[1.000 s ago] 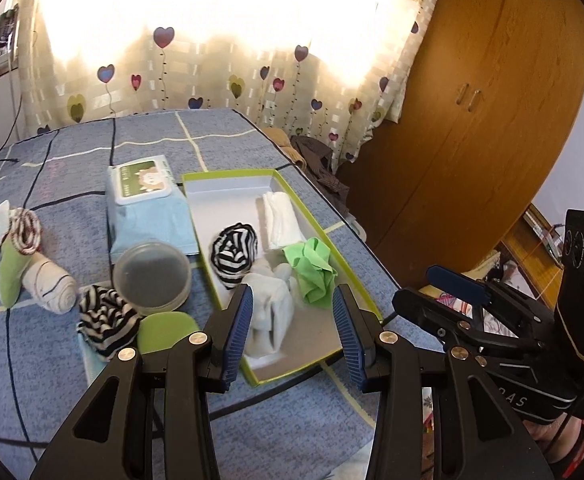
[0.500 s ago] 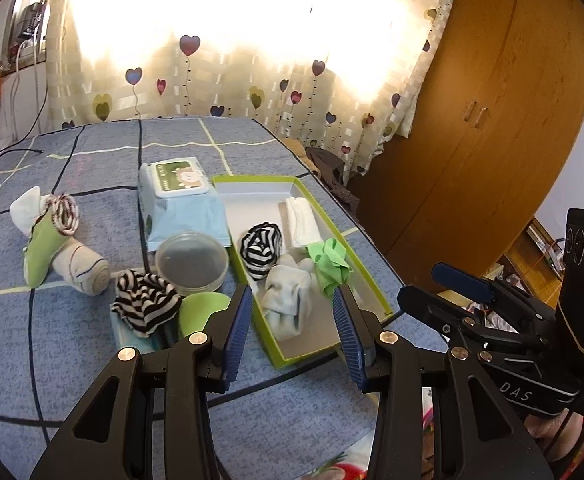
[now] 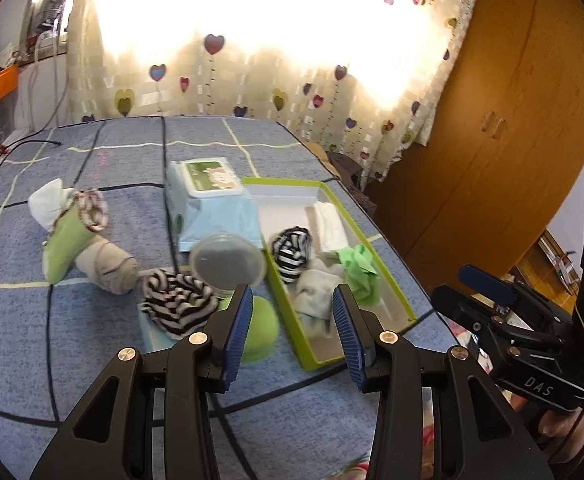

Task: Organize soft objects
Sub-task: 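Move both open grippers back from the tray to the pile, then close the left gripper on the light blue face mask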

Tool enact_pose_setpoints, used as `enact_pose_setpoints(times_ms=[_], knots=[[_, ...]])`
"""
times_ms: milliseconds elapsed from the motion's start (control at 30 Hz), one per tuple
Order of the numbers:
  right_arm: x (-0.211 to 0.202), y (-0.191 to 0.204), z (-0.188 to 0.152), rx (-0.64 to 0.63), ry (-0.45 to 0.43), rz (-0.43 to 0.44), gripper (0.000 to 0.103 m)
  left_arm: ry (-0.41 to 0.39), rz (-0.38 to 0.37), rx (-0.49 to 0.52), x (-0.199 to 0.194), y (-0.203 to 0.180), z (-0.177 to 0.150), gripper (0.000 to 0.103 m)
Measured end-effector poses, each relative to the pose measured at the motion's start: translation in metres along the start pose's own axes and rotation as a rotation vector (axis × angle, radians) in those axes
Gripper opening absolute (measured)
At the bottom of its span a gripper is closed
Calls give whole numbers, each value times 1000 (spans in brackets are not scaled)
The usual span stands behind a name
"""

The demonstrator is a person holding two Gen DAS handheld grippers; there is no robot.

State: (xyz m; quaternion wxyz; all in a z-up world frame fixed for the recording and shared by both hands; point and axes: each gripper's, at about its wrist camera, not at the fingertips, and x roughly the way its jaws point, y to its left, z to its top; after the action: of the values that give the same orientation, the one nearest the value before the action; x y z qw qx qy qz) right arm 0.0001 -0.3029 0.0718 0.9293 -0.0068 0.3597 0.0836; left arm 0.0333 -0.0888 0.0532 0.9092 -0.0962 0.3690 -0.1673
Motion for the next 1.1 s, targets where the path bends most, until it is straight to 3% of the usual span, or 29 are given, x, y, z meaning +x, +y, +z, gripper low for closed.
enact_pose_setpoints(times_ms=[467,767,1100], knots=[[39,43,10,-100,49,96,64,-10,111,-91,4,65,-5,43],[56,63,14,-139,78,133,64,37,113,-117,17,95,-14,43],[69,82,17,-184,97,176,64,122,83,-121,33,98,-42,43]])
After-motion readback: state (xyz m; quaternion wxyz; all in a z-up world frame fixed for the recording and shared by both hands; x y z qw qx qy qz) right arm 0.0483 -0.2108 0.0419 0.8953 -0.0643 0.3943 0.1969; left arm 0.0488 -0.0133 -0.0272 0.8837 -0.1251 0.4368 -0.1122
